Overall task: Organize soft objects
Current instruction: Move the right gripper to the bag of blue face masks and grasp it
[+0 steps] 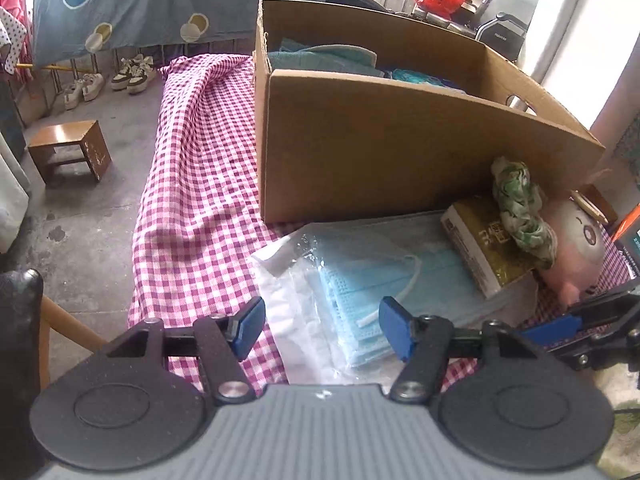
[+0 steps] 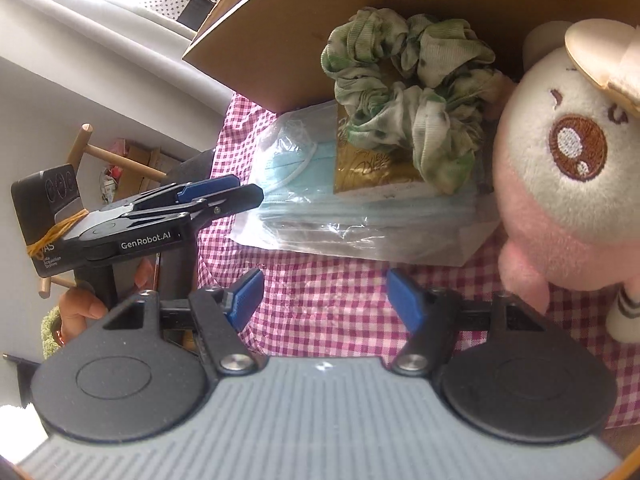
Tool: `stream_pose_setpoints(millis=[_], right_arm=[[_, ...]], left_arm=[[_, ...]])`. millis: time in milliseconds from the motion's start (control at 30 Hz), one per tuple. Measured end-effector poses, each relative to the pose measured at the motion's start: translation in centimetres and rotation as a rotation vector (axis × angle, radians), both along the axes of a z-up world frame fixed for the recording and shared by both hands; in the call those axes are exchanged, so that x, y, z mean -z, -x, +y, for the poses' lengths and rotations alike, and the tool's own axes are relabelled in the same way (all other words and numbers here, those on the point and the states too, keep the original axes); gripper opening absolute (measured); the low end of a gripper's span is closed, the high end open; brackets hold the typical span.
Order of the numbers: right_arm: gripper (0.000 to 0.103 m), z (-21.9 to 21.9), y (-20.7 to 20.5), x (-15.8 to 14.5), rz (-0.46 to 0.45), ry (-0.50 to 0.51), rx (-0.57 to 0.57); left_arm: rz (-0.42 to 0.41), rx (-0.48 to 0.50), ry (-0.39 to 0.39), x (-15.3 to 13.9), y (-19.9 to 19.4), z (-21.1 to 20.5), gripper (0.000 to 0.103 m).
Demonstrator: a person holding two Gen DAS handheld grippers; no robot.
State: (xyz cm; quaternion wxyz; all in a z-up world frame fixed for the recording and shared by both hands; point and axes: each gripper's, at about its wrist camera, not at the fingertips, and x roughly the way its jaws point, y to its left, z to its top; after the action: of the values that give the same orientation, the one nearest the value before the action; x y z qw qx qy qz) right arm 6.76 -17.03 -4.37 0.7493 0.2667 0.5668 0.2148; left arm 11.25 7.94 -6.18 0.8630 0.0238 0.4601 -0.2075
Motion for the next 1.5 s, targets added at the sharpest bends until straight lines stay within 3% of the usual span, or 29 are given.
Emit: stream_pose_setpoints(millis=[133, 333, 467, 867, 1067, 1133, 1267, 1367, 1500], right_arm=[[0.068, 0.3, 0.6, 0.3, -0.004, 0.002, -0.005], [0.069, 0.0, 0.7, 0.5, 0.006, -0.022, 0.027], [0.069, -0.3, 0.7, 0.6, 0.018, -0.038, 0.047], [0.071, -3.0, 1.2, 1.2, 0.063, -0.111, 0.111], [0.076, -3.8, 0.9, 1.0, 0.019, -0.135, 0.181], [0.076, -4.0, 0.5, 0.6, -0.009, -0.163, 0.189], [0.075, -3.8, 0.3, 0.4, -0.014, -0.139, 0.177], [0.075, -3.4, 0.7, 0.4, -0.001, -0.073, 0.158], [0.075, -2.7, 1.2, 0.7, 0.010, -0.059, 0.146]], left_arm=[[-0.121, 0.025, -0.076, -0.2, -2.1, -0.7, 0.064], [-0.020, 0.086, 0.033, 1.5, -6.7, -0.8, 0.068], [0.003, 0.135, 0.055, 1.8, -6.9, -1.4, 0.070], [0.276, 0.157, 0.201, 1.4, -0.7, 1.2, 0.071], [0.346, 0.156, 0.289, 2.0, 4.6, 1.6, 0.071], [0.363, 0.182, 0.276, 2.1, 6.2, 1.0, 0.071], [0.315, 0.176, 0.210, 1.1, 7.4, 0.6, 0.071], [0.250, 0.138, 0.195, -0.1, 7.0, 0.8, 0.072], [0.199, 0.116, 0.125, -0.3, 4.9, -0.3, 0.070]])
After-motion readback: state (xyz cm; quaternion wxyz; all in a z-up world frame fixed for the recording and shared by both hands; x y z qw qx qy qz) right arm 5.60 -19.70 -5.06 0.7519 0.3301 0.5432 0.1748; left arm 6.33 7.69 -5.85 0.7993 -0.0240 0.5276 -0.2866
